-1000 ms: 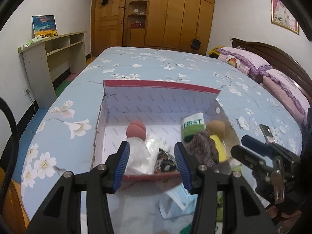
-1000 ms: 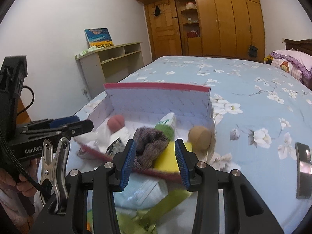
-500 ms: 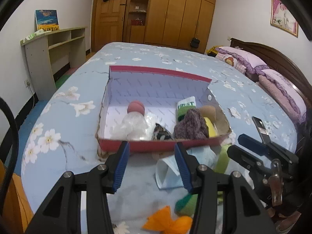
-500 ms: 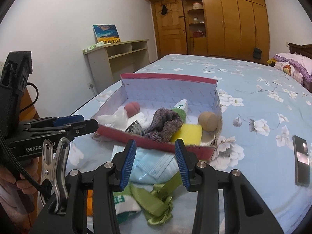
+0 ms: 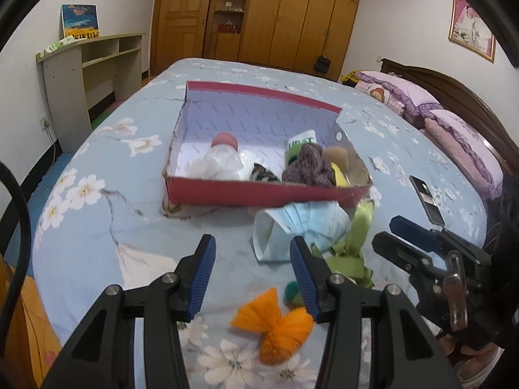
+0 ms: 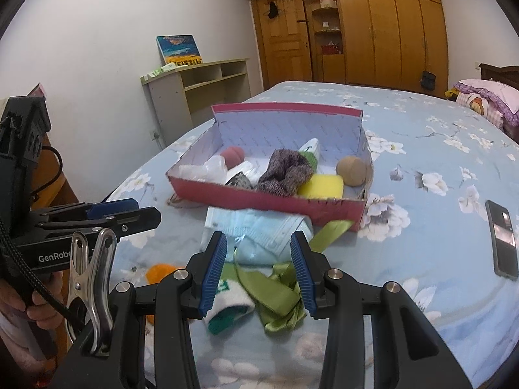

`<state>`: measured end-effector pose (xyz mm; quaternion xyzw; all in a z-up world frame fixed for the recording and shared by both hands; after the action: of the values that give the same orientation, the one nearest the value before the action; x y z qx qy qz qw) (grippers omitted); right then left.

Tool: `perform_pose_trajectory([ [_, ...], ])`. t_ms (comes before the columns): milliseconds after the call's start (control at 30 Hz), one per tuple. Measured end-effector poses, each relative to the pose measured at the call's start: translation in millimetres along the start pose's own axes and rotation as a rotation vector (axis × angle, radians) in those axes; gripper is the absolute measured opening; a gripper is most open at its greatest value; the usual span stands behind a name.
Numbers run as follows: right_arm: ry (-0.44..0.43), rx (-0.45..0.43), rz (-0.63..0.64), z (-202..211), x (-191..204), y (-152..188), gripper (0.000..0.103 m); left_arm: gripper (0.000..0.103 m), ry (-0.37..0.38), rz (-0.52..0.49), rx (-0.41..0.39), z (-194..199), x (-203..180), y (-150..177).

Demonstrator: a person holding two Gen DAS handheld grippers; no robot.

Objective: Organize soft objects
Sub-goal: 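Withdraw both open tools from the box back toward the pile, then grasp the orange knotted cloth with the left tool while the right tool reaches toward another green wristband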

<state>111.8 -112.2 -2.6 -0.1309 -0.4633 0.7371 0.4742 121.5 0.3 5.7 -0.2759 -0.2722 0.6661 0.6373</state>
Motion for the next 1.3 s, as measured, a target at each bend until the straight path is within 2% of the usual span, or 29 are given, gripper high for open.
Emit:
perform_pose_trajectory([
  [400,-0.028,0.036,-0.016,3,11,24,0.042,0.050,0.043,-0.009,0.123,-11,-10,47],
  [633,-0.028,0.043,-0.021,7,12,31,0.042,0.050,0.063,-0.034,0.157,-14,-18,63],
  [900,-0.031,0.053,-0.042,5,8,37,0.042,0.052,0.000,-0.081,0.147,-20,-24,72],
  [1133,-0.033,0.054,-0.049,6,8,39,0.042,0.063,-0.082,-0.094,0.118,-19,-20,75],
  [1300,-0.044,0.057,-0.059,5,7,41,0.042,0.063,-0.087,-0.085,0.125,-20,-20,78],
])
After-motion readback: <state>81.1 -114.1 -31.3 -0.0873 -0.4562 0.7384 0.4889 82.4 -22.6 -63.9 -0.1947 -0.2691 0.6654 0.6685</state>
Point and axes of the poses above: each gripper's, at about its wrist camera, not at the fingertips, and z roughly against the way its jaws point, x to its left, y to its underside, the point moved 8 cm from there along -z, roughly the way its jaws point, and after that the axes turned 12 degrees about -y, right-handed, at the moved point
